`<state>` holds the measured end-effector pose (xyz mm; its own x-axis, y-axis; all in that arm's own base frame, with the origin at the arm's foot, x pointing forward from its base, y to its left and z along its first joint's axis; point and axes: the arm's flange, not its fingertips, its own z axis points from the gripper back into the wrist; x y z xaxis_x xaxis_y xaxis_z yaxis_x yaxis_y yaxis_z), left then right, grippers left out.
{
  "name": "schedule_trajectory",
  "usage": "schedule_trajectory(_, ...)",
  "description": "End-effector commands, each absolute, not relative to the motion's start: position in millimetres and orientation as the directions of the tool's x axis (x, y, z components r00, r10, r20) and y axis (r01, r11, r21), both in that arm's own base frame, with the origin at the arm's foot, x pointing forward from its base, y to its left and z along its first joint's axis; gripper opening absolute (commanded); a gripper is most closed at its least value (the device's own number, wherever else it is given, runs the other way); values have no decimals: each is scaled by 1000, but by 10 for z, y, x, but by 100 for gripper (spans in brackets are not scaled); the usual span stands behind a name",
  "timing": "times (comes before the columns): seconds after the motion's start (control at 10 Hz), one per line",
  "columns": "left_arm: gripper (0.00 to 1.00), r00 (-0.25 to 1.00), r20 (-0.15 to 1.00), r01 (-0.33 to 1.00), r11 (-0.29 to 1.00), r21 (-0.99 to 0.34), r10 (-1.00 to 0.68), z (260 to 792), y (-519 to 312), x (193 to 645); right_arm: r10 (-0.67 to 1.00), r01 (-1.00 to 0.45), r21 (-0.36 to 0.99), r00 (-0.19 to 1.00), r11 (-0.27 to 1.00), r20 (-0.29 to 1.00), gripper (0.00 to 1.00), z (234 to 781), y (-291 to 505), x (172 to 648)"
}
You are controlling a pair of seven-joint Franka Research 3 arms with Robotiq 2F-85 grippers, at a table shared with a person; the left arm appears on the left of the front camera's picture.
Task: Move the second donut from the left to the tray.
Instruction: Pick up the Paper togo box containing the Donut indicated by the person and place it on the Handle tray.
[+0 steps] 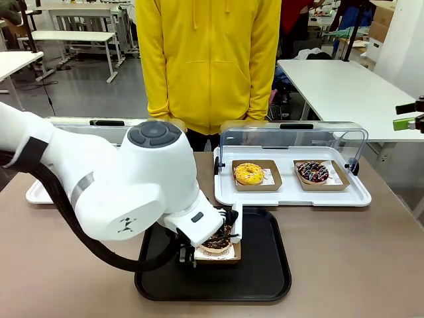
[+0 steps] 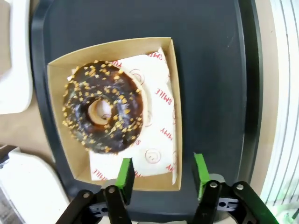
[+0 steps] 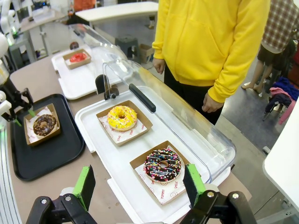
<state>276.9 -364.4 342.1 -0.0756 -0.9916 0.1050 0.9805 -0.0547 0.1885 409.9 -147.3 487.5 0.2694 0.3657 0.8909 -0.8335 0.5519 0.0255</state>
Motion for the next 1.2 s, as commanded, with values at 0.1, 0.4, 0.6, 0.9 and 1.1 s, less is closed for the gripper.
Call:
schedule_trajectory(0.1,100,-91,108,983,-72,172,-990,3732,-3526,2777,364,-836,23,263,549,894,100,4886,-1466,4098)
schedule_trajectory(0.4,100,-81,106,979,-59,195,-991,3695,-3586,2771,364,-836,23,263,549,894,100,4886,-1466,4098)
schedule_trajectory(0.6,100,-81,106,979,-59,195,-991,3695,-3586,2771,364,-836,23,263,549,894,100,4886,-1466,4098)
schedule_trajectory(0.9,100,-81,106,979,-59,195,-991,3695,-3586,2771,364,-836,23,263,549,894,100,4886,-1466,4098)
schedule_trajectory(1.1,100,-81,106,979,-59,195,-991,3695,-3586,2771,364,-836,23,263,549,894,100,4886,-1466,4098)
